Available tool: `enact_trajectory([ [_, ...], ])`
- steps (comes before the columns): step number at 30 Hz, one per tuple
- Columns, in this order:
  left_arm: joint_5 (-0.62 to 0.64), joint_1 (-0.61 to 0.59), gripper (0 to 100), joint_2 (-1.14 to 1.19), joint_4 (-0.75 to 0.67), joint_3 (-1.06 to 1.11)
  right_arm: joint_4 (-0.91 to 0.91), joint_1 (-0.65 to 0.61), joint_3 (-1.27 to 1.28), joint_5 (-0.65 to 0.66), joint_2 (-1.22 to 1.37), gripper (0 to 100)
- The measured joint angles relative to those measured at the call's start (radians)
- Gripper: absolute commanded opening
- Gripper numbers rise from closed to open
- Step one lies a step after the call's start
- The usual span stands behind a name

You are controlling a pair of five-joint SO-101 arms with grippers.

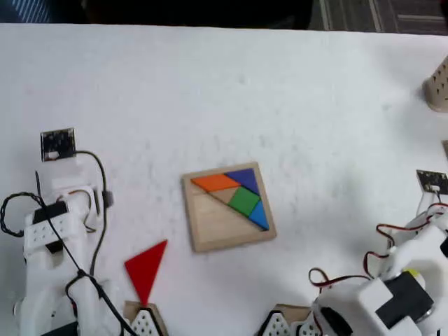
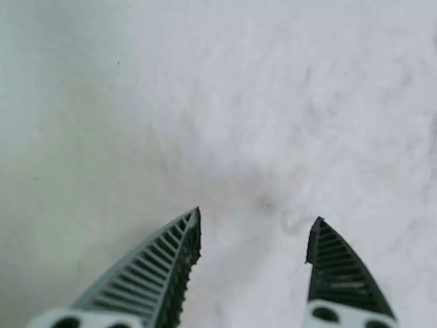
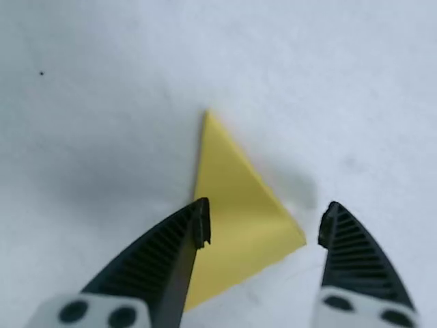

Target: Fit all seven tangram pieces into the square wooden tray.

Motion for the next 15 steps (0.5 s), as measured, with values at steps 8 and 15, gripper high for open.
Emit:
enact_trajectory([
  [8, 0.000, 0.000, 16, 0.000, 0.000, 0.000, -0.066, -0.020, 0.068, 0.020, 0.078, 25.0],
  [15, 0.000, 0.000, 16, 0.000, 0.000, 0.000, -0.015, -0.020, 0.012, 0.021, 0.083, 25.1],
])
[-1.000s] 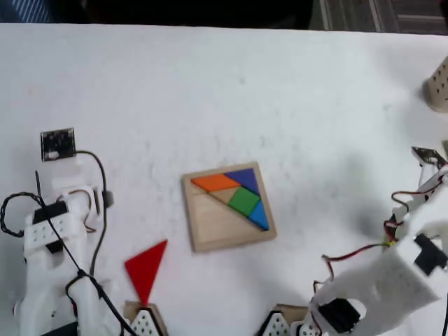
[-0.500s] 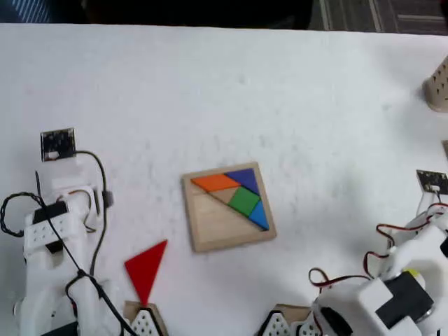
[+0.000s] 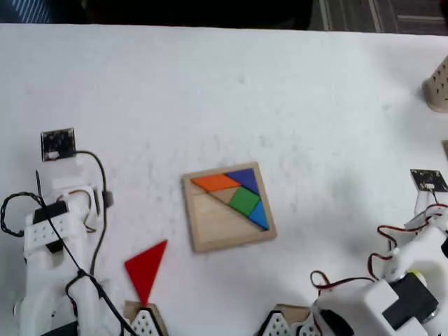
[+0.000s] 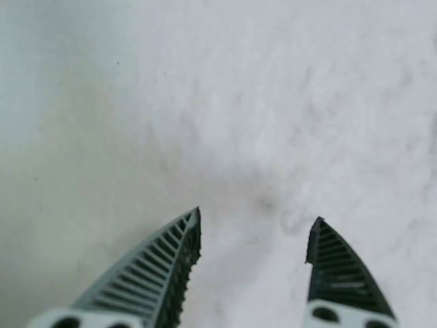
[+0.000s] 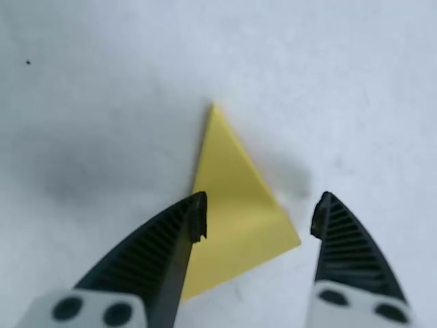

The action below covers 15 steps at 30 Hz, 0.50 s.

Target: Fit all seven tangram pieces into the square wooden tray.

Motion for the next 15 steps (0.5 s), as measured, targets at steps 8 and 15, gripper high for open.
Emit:
enact_trajectory([
  [8, 0.000, 0.000, 16, 0.000, 0.000, 0.000, 0.072, 0.020, 0.040, -0.003, -0.135, 25.1],
  [15, 0.000, 0.000, 16, 0.000, 0.000, 0.000, 0.074, 0.049, 0.071, 0.003, -0.175, 25.1],
])
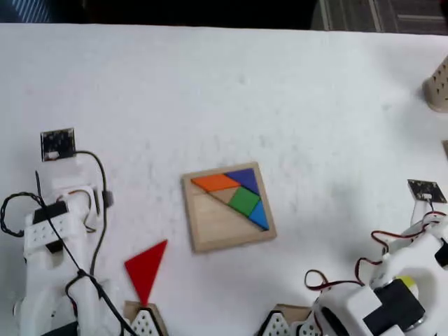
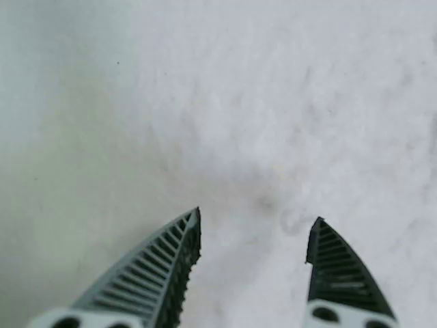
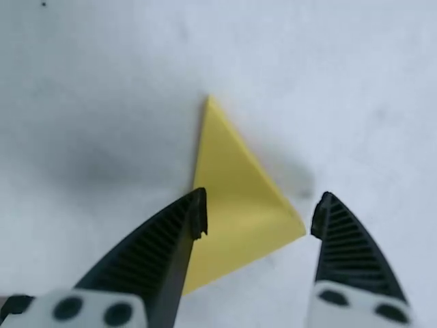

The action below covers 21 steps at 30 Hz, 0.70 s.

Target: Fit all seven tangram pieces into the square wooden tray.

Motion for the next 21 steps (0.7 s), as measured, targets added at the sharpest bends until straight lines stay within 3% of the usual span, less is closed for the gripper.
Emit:
enact_trajectory([
  [13, 0.000, 0.000, 16, 0.000, 0.000, 0.000, 0.170, 0.015, 0.006, 0.005, -0.187, 25.1],
  [21, 0.000, 0.000, 16, 0.000, 0.000, 0.000, 0.092, 0.060, 0.006, 0.051, -0.080, 25.1],
])
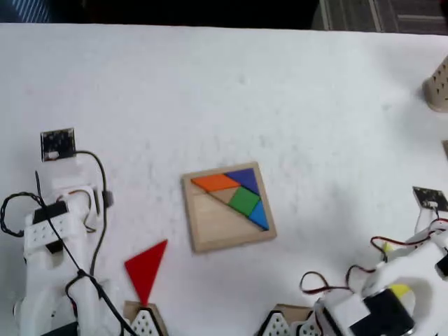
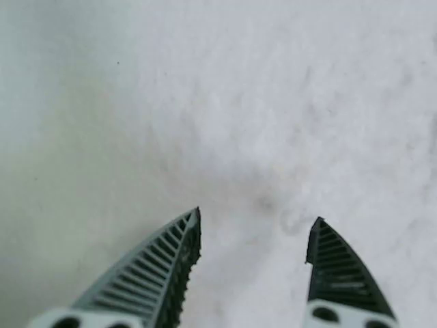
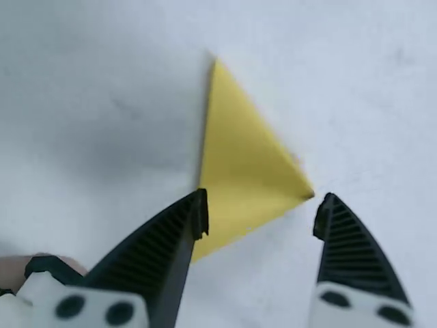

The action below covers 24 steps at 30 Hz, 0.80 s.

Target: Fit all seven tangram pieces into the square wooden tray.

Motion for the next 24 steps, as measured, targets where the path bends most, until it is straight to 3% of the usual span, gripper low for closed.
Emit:
enact_trajectory([
  [7, 0.000, 0.000, 16, 0.000, 0.000, 0.000, -0.117, 0.038, -0.014, 0.043, 0.172, 25.1],
  [24, 0.000, -0.006, 16, 0.000, 0.000, 0.000, -0.061, 0.005, -0.060, 0.244, 0.304, 25.1],
])
